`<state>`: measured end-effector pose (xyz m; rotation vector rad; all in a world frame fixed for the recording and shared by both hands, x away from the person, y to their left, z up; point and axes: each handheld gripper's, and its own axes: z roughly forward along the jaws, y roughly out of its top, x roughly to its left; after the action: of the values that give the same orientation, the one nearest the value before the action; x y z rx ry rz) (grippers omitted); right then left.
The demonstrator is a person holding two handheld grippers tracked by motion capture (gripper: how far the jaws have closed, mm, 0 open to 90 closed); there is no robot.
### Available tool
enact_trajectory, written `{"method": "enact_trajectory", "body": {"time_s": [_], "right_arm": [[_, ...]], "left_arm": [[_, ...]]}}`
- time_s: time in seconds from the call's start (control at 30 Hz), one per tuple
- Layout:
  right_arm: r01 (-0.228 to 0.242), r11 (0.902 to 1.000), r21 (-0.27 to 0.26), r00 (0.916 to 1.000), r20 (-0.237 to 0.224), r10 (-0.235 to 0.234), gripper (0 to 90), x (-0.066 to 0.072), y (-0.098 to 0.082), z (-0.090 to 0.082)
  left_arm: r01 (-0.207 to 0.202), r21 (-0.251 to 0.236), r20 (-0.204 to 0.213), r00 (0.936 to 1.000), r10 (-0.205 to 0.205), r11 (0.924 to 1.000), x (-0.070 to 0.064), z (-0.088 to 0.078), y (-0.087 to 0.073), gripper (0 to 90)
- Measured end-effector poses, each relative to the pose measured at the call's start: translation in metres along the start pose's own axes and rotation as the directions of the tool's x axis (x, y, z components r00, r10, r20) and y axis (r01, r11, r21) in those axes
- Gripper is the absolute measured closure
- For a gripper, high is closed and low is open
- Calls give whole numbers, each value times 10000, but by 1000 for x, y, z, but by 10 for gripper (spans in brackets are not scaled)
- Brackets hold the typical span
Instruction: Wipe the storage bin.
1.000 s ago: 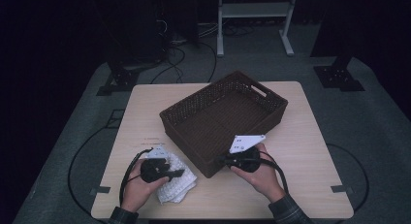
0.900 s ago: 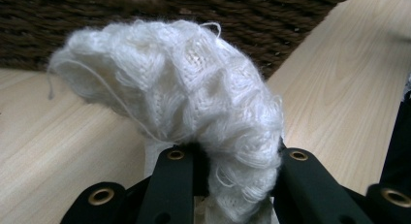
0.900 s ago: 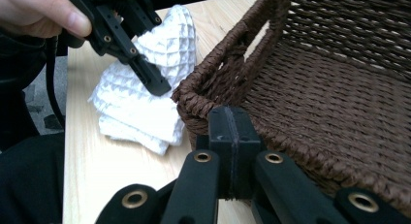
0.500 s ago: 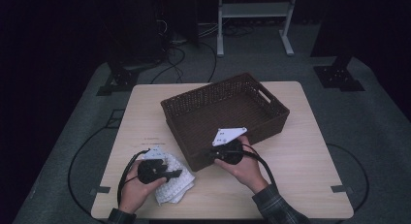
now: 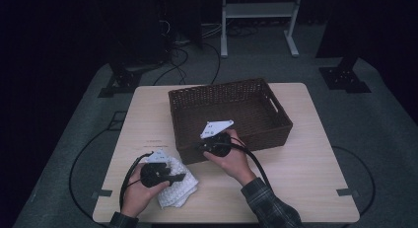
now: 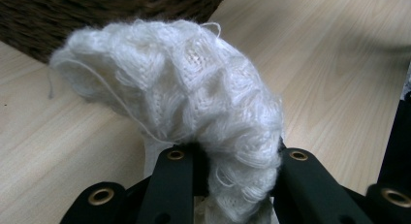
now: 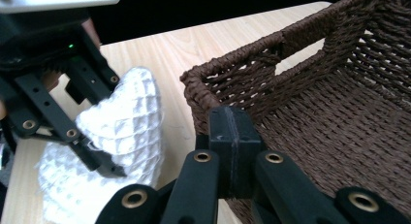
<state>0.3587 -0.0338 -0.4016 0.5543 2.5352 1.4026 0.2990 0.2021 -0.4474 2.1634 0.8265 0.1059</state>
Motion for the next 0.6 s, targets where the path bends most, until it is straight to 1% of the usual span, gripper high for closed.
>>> {"method": "enact_trajectory", "body": {"time_s": [0.1, 0.17, 0.37, 0.5, 0.6], "right_arm": [[4, 10000, -77, 10000, 64, -4, 872, -1, 0, -6], [-2, 9999, -154, 9999, 135, 4, 859, -3, -2, -14], [-121, 9996, -237, 9988, 468, 132, 798, -12, -11, -45], [-181, 9995, -266, 9963, 836, 203, 763, -19, -19, -67], [-345, 9989, -305, 9930, 1122, 378, 737, -27, -25, -83]], "left_arm": [[-5, -3, 33, 10000, 5, 10000, 1, 0, 0, 741], [50, -35, 83, 10000, -50, 10000, 2, 1, -1, 741], [59, -36, 49, 10000, -59, 10000, 1, 0, 0, 741], [19, -1, 25, 10000, -19, 10000, 0, 1, 0, 743], [26, -25, 5, 10000, -26, 10000, 0, 0, 1, 743]]}}
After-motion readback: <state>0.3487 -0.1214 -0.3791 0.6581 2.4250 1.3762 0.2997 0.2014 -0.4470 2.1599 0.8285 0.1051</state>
